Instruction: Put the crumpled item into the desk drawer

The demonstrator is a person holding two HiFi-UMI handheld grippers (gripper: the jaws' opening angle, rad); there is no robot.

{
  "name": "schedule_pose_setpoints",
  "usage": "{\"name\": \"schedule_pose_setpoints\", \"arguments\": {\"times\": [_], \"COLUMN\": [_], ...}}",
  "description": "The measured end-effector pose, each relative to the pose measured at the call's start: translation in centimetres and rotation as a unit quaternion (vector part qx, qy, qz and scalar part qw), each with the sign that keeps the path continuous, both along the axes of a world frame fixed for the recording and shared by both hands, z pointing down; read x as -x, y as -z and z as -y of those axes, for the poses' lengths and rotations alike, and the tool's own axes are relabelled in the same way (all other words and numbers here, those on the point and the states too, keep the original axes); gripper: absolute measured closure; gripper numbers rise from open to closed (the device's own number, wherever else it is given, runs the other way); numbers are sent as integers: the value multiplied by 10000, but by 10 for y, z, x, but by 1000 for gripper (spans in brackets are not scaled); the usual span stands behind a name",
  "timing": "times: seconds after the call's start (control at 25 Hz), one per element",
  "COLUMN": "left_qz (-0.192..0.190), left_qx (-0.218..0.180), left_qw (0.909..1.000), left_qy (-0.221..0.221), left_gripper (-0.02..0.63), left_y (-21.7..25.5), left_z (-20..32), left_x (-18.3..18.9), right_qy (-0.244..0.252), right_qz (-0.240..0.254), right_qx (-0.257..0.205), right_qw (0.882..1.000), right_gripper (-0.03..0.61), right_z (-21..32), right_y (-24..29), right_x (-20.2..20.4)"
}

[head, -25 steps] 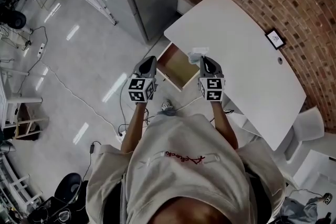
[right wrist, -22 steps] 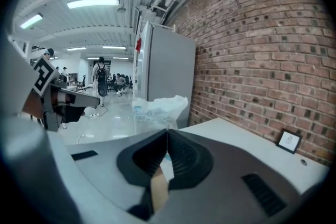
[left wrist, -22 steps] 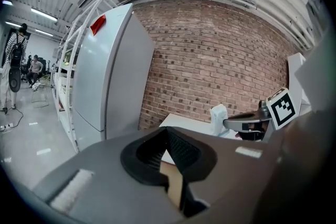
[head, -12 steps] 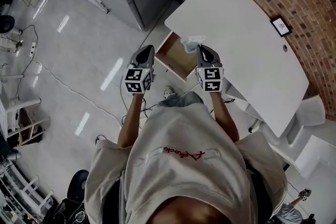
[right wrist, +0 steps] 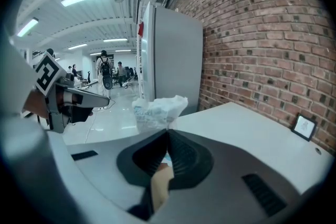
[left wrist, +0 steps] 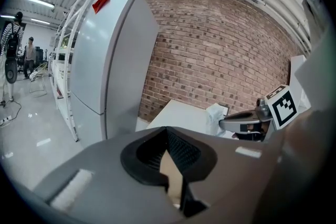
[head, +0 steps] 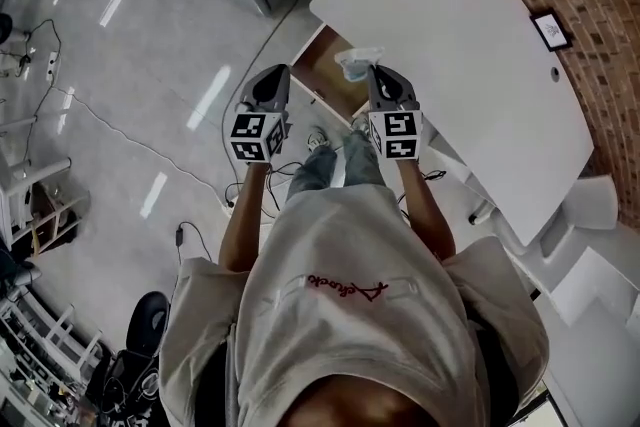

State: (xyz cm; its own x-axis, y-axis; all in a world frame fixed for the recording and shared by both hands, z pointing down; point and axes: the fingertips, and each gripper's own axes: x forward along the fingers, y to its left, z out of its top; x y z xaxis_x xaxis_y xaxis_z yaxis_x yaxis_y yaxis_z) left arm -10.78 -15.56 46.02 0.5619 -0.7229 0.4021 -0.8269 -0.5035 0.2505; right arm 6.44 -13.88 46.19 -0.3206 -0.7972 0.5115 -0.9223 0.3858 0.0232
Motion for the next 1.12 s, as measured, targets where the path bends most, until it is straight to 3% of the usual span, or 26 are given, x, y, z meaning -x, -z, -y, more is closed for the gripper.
{"name": "schedule_pose_setpoints", "arguments": {"times": [0.52,0.8,1.12], "left_qz": [103,108,156], "left_qx": [636,755,908], "left_qw": [9958,9926,9931], "left_qy": [656,948,723], "left_gripper": [604,604,604], "left_y": [-54,-69,-107], "left_z": [-36,-35,-41], "left_x": [-17,-25,-44], "right_qy": [559,813,821], "right_qz": [311,368,380], "right_qx": [439,557,771], "right_qw": [9970,9945,9929], "right_gripper": [566,566,566], "right_z": [-5,1,-8], "right_y": [-41,-54,-84], "right_x": [-3,-6,-12]}}
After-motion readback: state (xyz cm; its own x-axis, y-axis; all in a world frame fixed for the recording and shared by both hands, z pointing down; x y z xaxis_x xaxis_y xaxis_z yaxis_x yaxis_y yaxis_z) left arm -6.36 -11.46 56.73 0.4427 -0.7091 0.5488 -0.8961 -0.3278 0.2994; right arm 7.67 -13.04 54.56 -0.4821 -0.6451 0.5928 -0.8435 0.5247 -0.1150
